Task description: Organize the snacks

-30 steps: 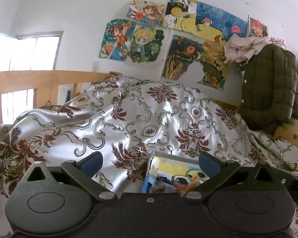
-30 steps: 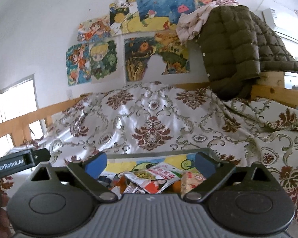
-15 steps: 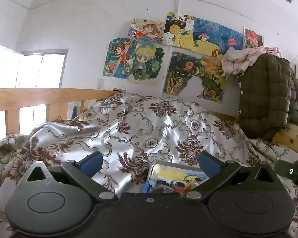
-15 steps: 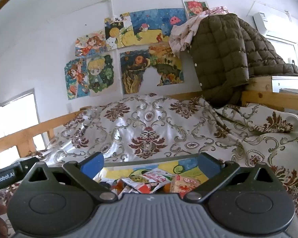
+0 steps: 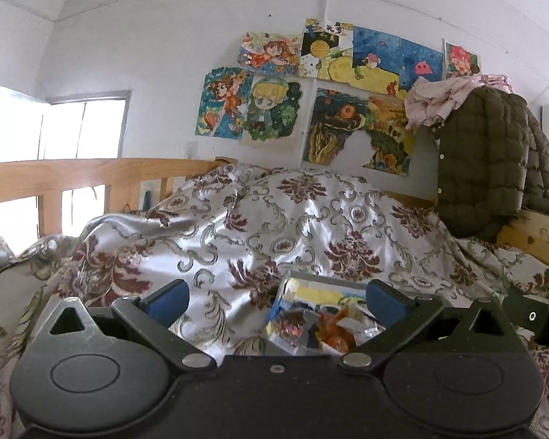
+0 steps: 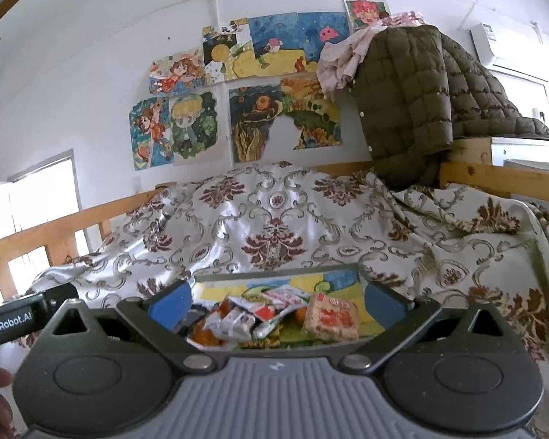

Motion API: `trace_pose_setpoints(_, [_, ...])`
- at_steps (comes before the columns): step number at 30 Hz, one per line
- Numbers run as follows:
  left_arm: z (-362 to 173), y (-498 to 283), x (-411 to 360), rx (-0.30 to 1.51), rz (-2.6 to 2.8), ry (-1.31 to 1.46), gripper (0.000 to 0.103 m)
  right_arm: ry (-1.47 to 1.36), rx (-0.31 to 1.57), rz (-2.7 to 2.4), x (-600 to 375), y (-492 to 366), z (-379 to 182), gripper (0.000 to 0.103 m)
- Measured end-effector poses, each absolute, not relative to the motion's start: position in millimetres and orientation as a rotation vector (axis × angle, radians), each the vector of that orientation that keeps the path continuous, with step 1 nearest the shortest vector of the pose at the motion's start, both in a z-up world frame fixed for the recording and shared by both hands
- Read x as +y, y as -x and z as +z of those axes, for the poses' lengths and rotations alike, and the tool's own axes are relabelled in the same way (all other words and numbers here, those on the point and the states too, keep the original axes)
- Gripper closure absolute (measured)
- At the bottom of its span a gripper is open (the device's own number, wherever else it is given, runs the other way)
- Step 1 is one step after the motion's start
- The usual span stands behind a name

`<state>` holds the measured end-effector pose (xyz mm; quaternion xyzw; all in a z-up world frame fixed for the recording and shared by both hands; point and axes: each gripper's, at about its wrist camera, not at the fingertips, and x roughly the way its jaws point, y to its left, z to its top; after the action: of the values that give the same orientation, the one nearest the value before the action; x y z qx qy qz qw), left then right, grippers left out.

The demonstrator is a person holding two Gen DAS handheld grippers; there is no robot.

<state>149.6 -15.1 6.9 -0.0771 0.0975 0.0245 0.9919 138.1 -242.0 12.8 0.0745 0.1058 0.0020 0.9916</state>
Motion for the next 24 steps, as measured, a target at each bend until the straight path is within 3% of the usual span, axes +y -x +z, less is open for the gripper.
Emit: trace_pose_setpoints(24, [-3,-86,-11,0.329,0.076,0.092,0.001,-0.144,0.3,-0.012,-235,-65,2,0.0])
